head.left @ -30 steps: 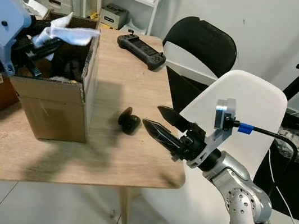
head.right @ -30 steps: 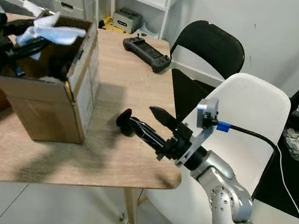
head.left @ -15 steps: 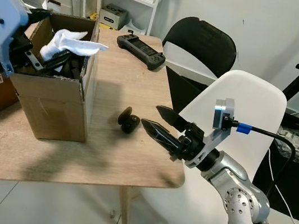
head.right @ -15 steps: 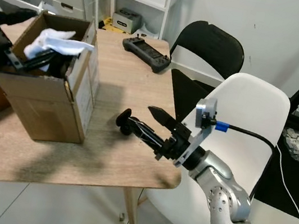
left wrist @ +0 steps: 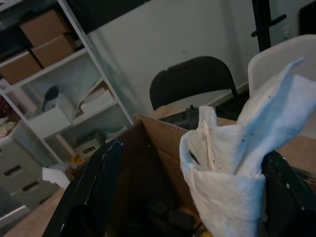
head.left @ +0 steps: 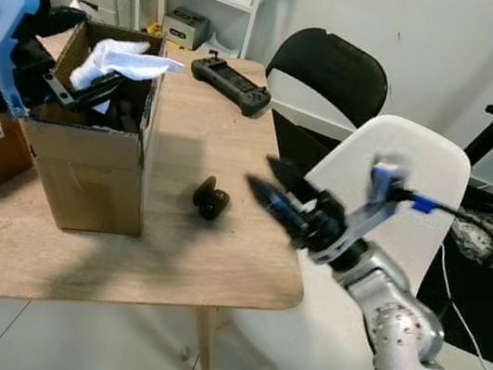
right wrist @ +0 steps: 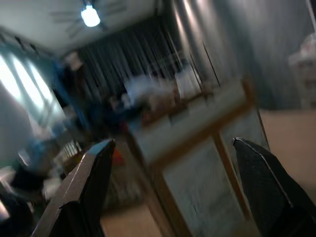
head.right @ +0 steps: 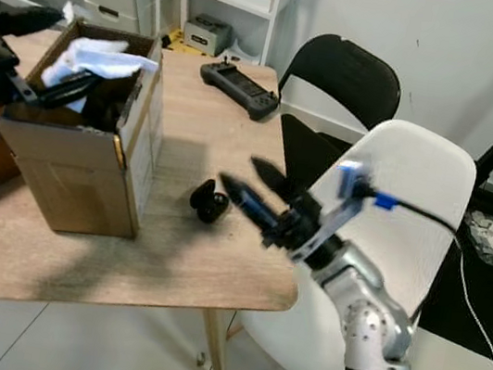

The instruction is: Picking trash to rubbish bin

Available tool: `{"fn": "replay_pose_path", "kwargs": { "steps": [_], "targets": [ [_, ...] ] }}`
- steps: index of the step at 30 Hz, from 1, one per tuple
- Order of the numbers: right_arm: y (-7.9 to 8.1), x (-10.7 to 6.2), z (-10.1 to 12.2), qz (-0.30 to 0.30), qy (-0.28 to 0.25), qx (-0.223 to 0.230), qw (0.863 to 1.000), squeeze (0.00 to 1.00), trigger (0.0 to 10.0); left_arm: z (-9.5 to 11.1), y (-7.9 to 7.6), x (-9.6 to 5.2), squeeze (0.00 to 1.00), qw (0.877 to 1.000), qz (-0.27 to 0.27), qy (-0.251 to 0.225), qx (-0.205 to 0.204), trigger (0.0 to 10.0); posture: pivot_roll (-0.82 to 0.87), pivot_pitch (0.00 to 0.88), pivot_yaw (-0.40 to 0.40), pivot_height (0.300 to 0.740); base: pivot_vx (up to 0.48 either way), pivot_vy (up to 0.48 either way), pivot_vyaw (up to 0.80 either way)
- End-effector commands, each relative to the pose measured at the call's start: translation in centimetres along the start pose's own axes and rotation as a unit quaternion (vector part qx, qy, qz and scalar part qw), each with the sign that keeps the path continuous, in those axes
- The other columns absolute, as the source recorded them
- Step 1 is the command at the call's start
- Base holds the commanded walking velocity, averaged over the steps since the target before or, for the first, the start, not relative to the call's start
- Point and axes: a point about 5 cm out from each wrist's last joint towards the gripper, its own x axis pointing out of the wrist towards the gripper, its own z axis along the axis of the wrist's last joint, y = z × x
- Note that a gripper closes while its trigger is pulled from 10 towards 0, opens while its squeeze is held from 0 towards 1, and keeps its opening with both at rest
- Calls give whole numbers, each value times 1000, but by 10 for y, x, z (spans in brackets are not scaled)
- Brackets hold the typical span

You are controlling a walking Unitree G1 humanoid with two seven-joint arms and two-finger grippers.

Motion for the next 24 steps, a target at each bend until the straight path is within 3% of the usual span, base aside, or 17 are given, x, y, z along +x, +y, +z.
{"fn": "replay_pose_path", "kwargs": {
  "steps": [1,3,7,9,10,12,15,17,20,24],
  "targets": [
    [12,3,33,45,-73,-17,996,0,10000,-4,-8,5,0,1000,-15,-1,-17,10000,61,99,-22,740,0,0,0],
    [19,5,55,69,-111,-36,991,0,10000,-4,-9,5,0,1000,-16,1,-16,10000,62,97,-20,740,0,0,0],
    [19,9,66,66,-110,-68,989,0,10000,-4,-9,6,0,1000,-15,4,-18,10000,61,96,-21,740,0,0,0],
    [10,18,70,17,-73,-143,987,0,10000,-3,-10,7,0,1000,-18,4,-17,10000,60,94,-23,740,0,0,0],
    [10,18,70,17,-73,-143,987,0,10000,-3,-10,7,0,1000,-18,4,-17,10000,60,94,-23,740,0,0,0],
    [1,31,74,-24,-54,-207,977,0,10000,-1,-11,8,0,1000,-22,0,-16,10000,54,92,-25,740,0,0,0],
    [1,36,75,-21,-47,-217,975,0,10000,-1,-11,9,0,1000,-23,-2,-16,10000,54,91,-25,740,0,0,0],
    [1,45,64,13,17,-249,968,0,10000,1,-14,10,0,999,-31,-6,-13,10000,54,92,-26,740,0,0,0],
    [-2,47,61,16,39,-261,964,0,10000,1,-15,10,0,999,-34,-7,-13,10000,54,94,-27,740,0,0,0],
    [-14,49,41,44,115,-263,957,0,10000,4,-17,10,0,999,-43,-12,-8,10000,57,96,-28,740,0,0,0]
  ]
}}
